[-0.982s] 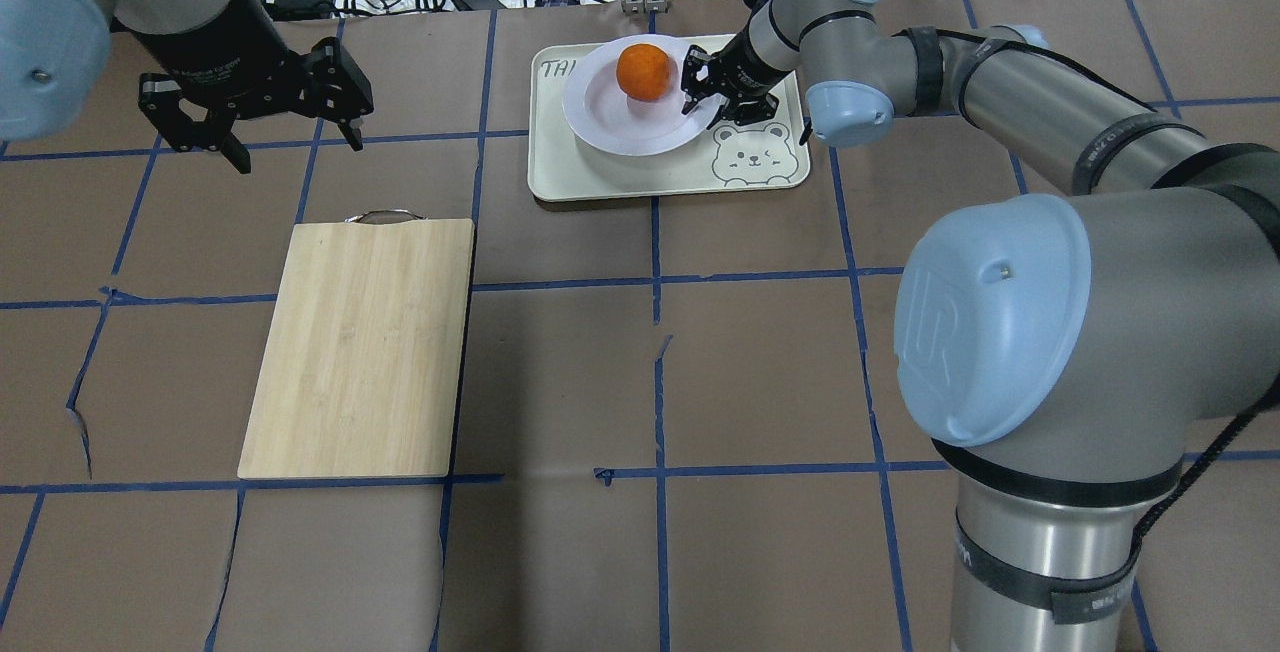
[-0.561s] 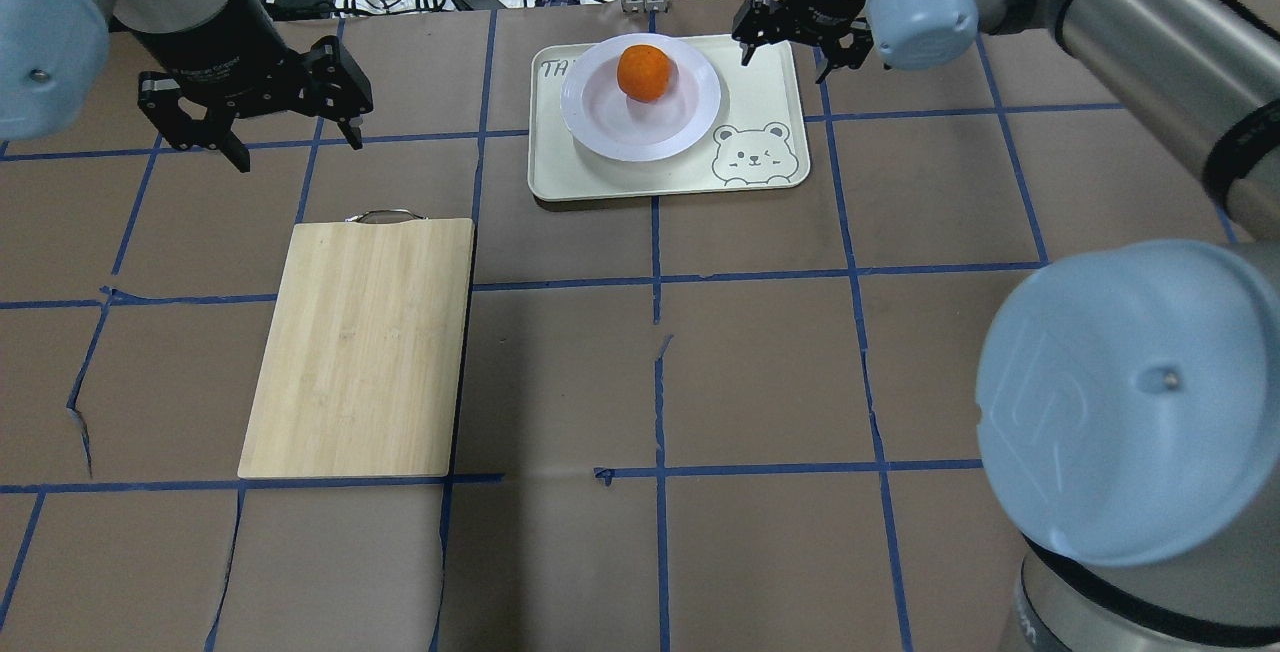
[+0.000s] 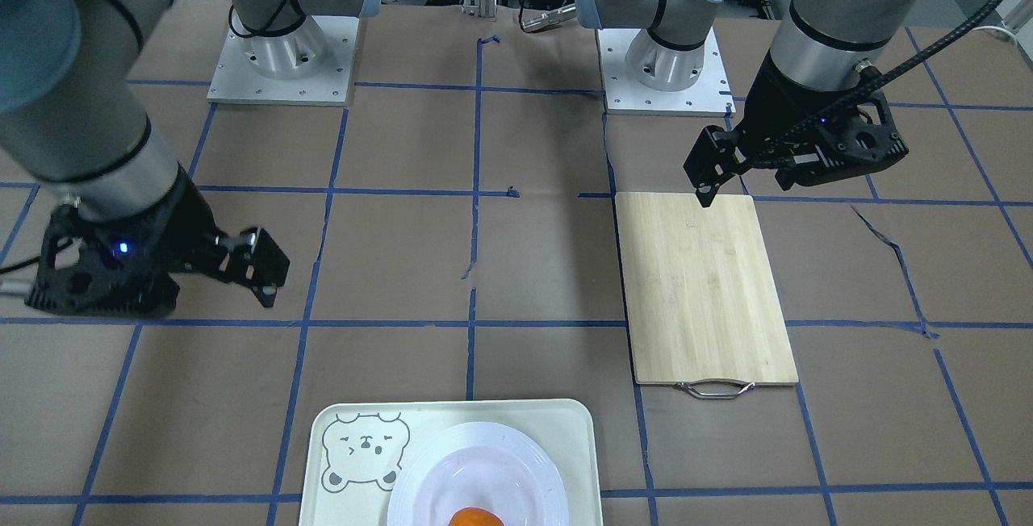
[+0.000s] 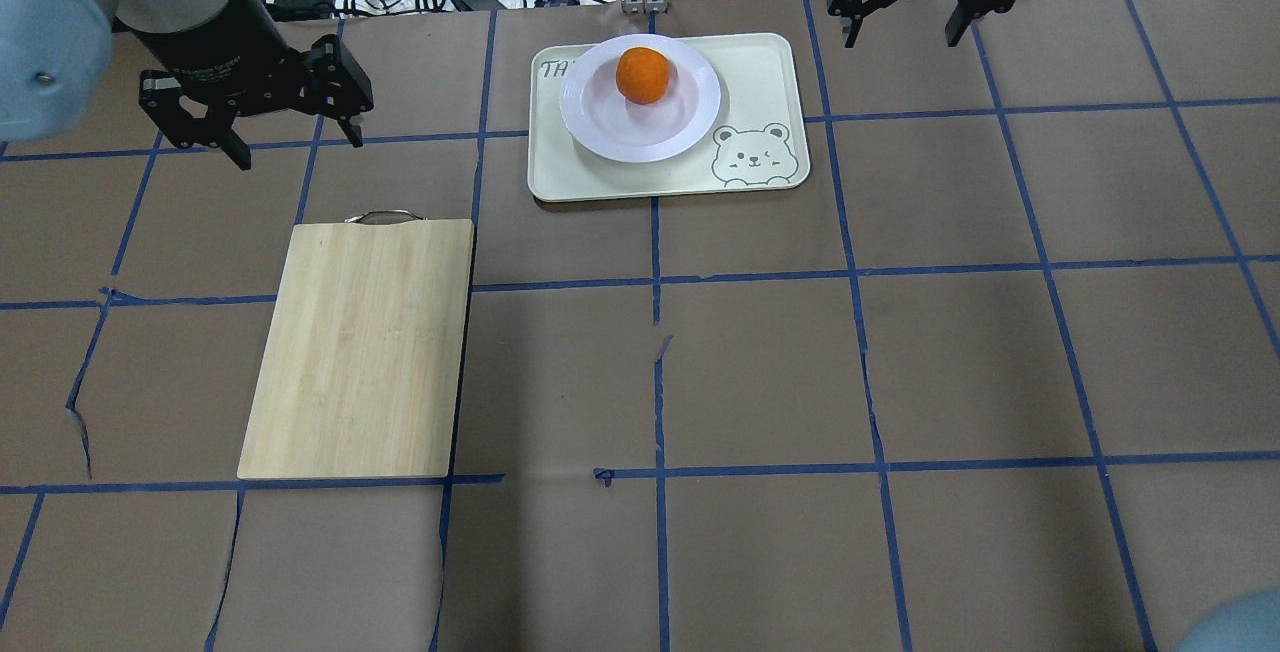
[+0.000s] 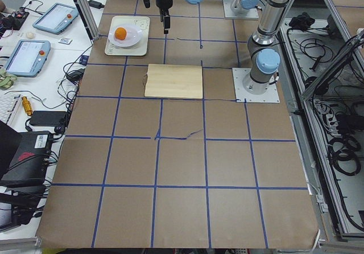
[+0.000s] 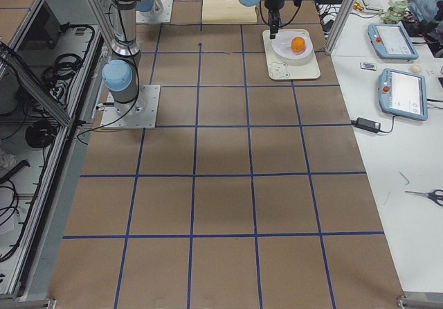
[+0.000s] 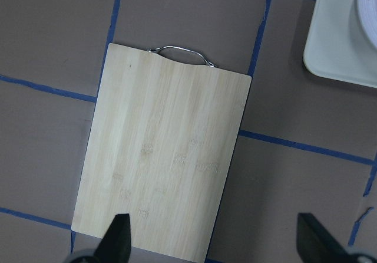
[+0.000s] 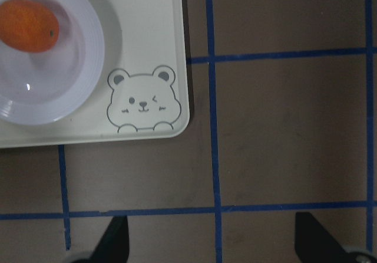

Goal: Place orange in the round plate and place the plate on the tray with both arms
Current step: 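Open the right gripper and raise it away from the plate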

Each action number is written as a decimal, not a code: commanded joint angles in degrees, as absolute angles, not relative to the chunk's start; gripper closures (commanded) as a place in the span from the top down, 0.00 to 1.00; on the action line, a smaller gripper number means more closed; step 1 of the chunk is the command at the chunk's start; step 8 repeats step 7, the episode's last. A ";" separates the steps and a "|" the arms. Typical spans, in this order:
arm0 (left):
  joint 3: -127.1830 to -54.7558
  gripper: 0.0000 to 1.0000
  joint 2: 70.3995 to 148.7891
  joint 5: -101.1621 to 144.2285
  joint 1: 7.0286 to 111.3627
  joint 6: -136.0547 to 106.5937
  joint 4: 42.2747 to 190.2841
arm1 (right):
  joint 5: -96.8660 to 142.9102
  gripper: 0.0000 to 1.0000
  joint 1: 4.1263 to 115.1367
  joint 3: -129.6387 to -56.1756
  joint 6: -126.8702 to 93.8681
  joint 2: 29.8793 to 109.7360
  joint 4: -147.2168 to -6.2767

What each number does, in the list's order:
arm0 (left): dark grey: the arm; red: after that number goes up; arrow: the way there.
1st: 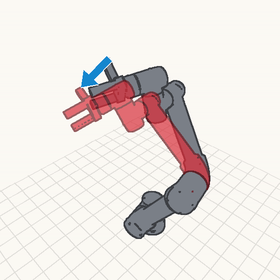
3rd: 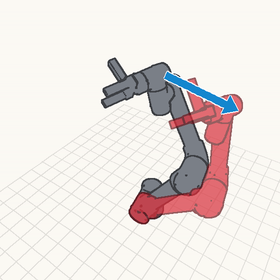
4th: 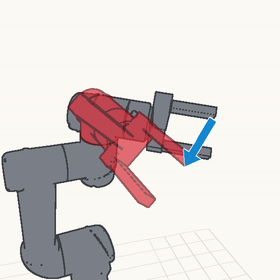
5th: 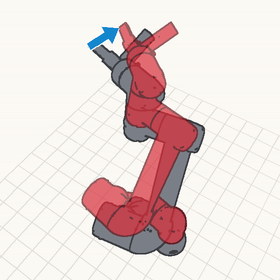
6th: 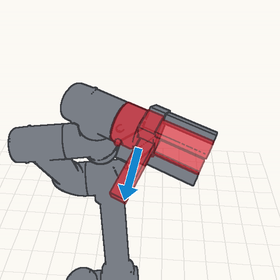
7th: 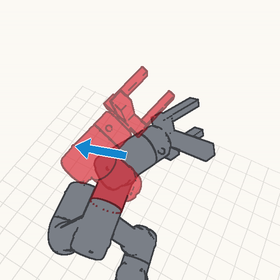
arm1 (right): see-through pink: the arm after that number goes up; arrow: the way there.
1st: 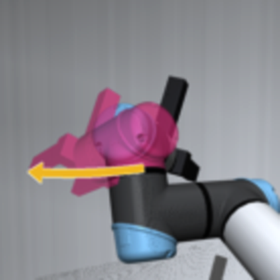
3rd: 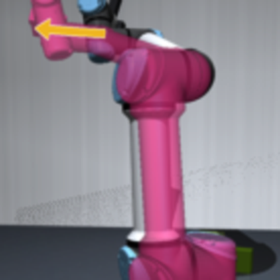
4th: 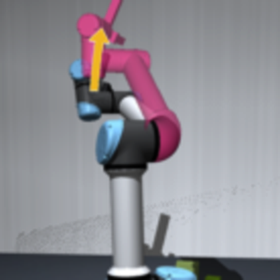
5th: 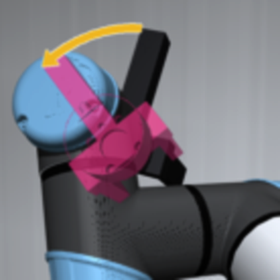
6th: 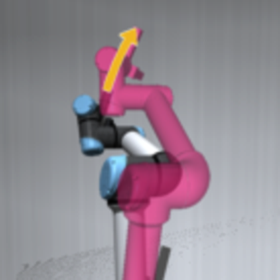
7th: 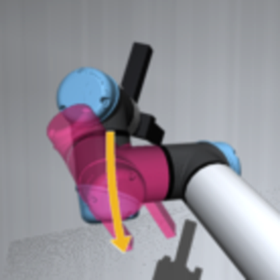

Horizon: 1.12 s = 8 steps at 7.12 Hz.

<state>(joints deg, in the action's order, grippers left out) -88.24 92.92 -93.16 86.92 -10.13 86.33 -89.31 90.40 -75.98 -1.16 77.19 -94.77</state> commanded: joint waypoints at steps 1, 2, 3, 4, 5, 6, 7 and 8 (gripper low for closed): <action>-88.24 1.00 92.99 -93.16 86.92 -10.11 86.31 | -89.74 1.00 90.18 -77.60 -0.27 80.16 -93.17; -88.24 1.00 92.99 -93.08 86.92 -10.19 86.31 | -89.39 1.00 90.35 -77.69 -0.18 80.33 -92.99; -88.24 1.00 92.99 -93.16 86.92 -10.11 86.31 | -89.73 1.00 90.44 -77.70 -0.09 80.33 -92.99; -88.24 1.00 92.99 -93.08 86.92 -10.19 86.31 | -89.74 1.00 90.53 -77.78 -0.17 80.33 -92.90; -88.24 1.00 92.99 -93.16 86.92 -10.11 86.31 | -89.65 1.00 90.61 -77.96 -0.44 80.33 -92.90; -88.24 1.00 92.99 -93.08 86.92 -10.11 86.31 | -89.30 1.00 90.53 -79.61 -0.61 80.59 -93.07; -88.24 1.00 92.90 -93.16 86.92 -10.19 86.31 | -89.38 1.00 90.53 -80.50 -0.70 81.20 -93.77; -88.24 1.00 92.90 -93.16 86.92 -10.19 86.31 | -89.38 1.00 90.53 -80.50 -0.70 81.20 -93.77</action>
